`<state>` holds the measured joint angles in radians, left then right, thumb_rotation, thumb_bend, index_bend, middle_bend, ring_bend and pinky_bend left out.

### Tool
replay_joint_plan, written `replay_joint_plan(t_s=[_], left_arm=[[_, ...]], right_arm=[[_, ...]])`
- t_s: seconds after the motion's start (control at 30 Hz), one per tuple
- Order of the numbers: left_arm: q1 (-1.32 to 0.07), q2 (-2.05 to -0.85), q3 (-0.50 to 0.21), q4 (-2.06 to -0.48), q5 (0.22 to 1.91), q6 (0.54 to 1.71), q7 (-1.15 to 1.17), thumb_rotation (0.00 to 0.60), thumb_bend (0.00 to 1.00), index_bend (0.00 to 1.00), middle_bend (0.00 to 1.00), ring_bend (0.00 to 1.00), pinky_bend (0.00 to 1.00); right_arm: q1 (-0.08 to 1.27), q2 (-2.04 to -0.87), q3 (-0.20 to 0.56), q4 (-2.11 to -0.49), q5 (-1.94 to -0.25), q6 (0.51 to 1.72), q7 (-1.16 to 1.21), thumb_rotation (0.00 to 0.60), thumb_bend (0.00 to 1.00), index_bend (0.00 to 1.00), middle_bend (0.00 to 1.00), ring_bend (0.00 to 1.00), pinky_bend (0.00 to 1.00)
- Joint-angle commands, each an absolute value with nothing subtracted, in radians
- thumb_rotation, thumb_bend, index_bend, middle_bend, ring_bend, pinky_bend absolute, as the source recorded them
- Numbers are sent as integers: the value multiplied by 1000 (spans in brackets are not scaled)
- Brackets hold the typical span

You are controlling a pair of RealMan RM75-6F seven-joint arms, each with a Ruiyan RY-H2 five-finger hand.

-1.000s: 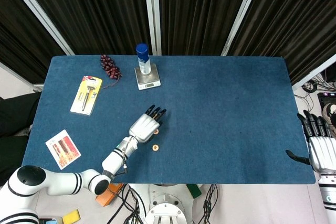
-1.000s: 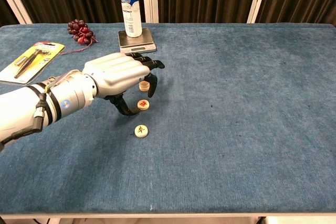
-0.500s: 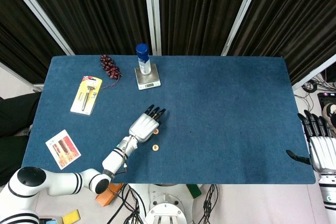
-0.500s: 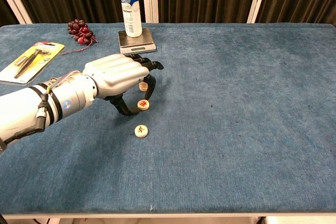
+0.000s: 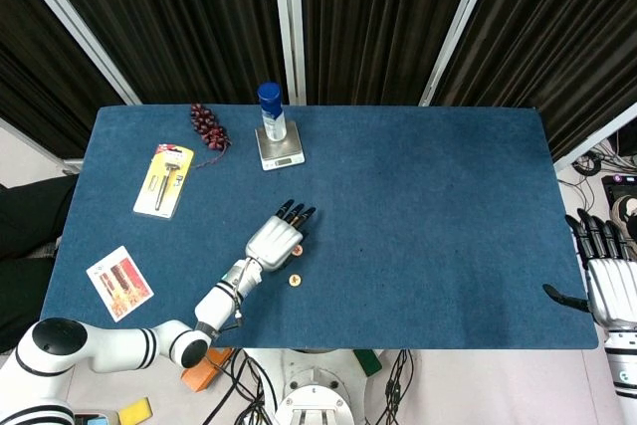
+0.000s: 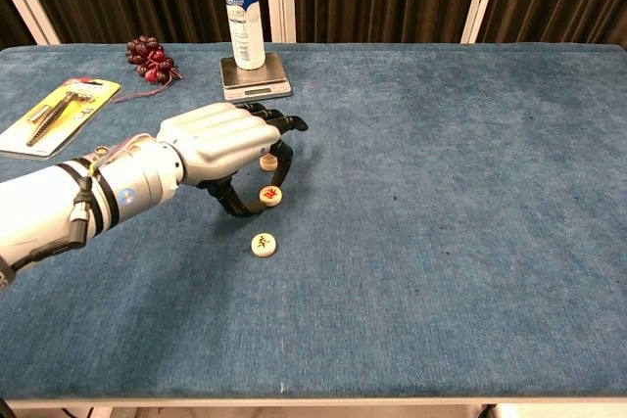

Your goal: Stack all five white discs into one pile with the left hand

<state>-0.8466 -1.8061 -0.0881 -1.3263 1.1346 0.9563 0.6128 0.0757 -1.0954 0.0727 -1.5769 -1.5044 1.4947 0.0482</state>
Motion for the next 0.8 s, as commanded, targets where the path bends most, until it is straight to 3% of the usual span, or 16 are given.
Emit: replay_joint_plan(t_s=[0.03,0.4,0.8], left_arm=[[-845,-1794,-105,-1347,1129,954,597,600,410,516,0,0,0],[-886,-1726,-240,-1421,990,932,588,600,410,516,0,0,0],[-939,-1742,-245,-1375,819,908,672,600,402,512,0,0,0]], right_arm=[[76,-1095,73,-1577,-1505,1496,48,600,128,0,0,0,0],[74,-1094,74,-1577,-1508,1499,51,600,128,0,0,0,0],[74,-1099,74,-1566,-1504,1496,59,600,128,0,0,0,0]])
